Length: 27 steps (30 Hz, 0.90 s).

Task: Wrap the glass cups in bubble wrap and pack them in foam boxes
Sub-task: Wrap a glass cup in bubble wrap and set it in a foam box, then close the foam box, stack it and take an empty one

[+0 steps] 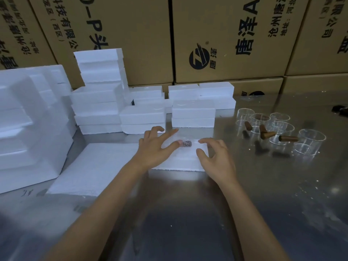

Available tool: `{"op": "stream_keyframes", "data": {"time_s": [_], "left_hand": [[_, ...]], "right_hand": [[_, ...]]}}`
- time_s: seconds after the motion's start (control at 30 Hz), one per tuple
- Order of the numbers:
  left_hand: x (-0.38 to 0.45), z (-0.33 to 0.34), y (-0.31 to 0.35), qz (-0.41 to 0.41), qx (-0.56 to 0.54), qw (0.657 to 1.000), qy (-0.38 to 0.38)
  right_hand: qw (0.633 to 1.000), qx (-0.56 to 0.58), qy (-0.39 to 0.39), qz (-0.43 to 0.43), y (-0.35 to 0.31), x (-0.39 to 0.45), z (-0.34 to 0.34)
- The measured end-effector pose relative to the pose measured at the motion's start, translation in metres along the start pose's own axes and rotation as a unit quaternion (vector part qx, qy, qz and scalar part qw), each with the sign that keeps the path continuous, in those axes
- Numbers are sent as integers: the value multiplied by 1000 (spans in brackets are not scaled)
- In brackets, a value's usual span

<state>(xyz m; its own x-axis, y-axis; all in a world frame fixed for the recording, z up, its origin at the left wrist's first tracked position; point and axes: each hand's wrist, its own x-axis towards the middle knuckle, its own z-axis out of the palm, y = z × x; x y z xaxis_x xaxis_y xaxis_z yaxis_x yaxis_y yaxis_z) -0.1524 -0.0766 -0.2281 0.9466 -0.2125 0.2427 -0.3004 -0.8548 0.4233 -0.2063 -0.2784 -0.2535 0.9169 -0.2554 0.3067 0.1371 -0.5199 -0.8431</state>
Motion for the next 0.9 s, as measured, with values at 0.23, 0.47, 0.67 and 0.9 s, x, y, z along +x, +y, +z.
{"op": "stream_keyframes", "data": {"time_s": [0.23,0.47,0.67,0.9], "left_hand": [[84,-88,-17,-21,59,976,207],[202,-159,-55,-122,219,951,181],[267,-178,-92,-172,236,935,202],[291,-191,-111,-136,322,904,244]], "right_hand": [[981,143,85,103,5,19,13],[975,152,114,120,21,27,18],[970,158,128,130,24,31,18],[972,144,130,132,23,30,17]]}}
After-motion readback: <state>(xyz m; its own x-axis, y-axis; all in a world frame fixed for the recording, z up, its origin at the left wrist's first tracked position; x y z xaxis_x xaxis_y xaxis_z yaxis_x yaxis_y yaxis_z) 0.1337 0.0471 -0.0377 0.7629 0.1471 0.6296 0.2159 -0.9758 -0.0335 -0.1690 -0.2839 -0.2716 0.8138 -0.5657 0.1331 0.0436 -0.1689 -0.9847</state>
